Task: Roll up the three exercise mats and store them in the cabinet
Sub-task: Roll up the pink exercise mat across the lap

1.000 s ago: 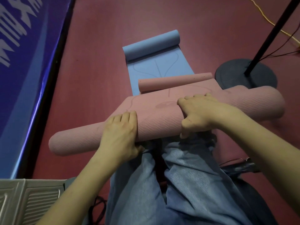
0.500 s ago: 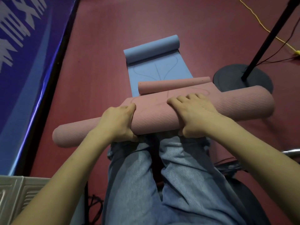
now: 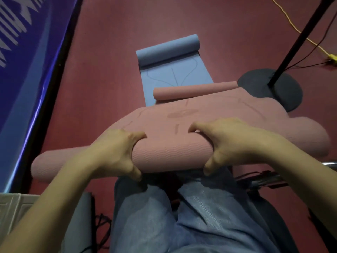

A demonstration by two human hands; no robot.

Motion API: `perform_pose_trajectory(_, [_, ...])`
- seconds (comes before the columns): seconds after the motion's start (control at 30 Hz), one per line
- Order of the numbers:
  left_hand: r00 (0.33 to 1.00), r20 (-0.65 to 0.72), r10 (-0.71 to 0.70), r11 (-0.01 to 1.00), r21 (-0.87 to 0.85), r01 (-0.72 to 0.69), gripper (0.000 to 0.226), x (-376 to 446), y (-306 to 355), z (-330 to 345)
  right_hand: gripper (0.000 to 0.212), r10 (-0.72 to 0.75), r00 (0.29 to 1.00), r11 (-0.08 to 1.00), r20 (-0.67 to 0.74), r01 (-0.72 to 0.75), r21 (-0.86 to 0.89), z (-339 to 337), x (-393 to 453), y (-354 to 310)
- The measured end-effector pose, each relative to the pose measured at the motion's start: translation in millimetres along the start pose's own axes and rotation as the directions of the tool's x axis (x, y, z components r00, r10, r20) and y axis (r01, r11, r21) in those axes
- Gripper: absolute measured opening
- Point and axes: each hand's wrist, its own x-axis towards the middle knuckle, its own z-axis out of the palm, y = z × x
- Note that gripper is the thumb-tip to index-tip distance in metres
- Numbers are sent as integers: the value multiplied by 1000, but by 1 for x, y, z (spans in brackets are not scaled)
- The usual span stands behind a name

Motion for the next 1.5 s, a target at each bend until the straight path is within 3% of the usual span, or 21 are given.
perform_pose_trajectory(0.1, [998, 57, 10, 998, -58, -7, 82, -10, 2, 12, 95, -17, 997, 1000, 72, 17, -4, 11, -6, 1])
perform_pose_trajectory(0.27, [999, 39, 16, 993, -121, -12, 80, -6, -1, 27, 95, -34, 992, 999, 120, 34, -1, 8, 2, 5])
perform_pose_trajectory(0.4, [989, -141, 50, 994, -86, -63, 91, -4, -3, 35, 94, -30, 975, 999, 219, 21, 40, 0, 17, 7])
perform_pose_trajectory(0.5, [940, -321, 115, 987, -70, -145, 95, -5, 2, 40, 90, -31, 952, 995, 305, -1, 104, -6, 28, 12])
perform_pose_trajectory(0.67, [911, -382, 154, 986, -2, -168, 91, -12, 9, 46, 86, -61, 910, 980, 410, -23, 198, -12, 43, 20])
perform_pose_trajectory(0.9, [946, -309, 101, 988, 142, -59, 124, 0, 14, 42, 88, -72, 893, 959, 445, -61, 278, -15, 56, 29])
perform_pose_trajectory(1.0, [962, -253, 98, 987, 146, -62, 104, 3, 11, 41, 89, -13, 908, 958, 418, -109, 266, -12, 50, 27])
perform_pose_trajectory(1.13, [979, -186, 87, 993, 99, -69, 85, 16, 8, 29, 82, 69, 971, 984, 230, -105, 146, -18, 37, 19])
perform_pose_trajectory(1.3, [998, -1, 56, 991, -126, -55, 77, 43, -5, 0, 63, 35, 999, 992, 7, -34, -119, -28, 22, 3])
perform_pose_trajectory(1.43, [993, 88, 75, 972, -227, -53, 74, 58, -10, -5, 51, 67, 998, 964, 15, -61, -259, -28, 20, -13])
perform_pose_trajectory(1.5, [992, 101, 75, 966, -255, -47, 74, 61, -12, -4, 55, 108, 994, 956, 34, -95, -277, -31, 24, -18])
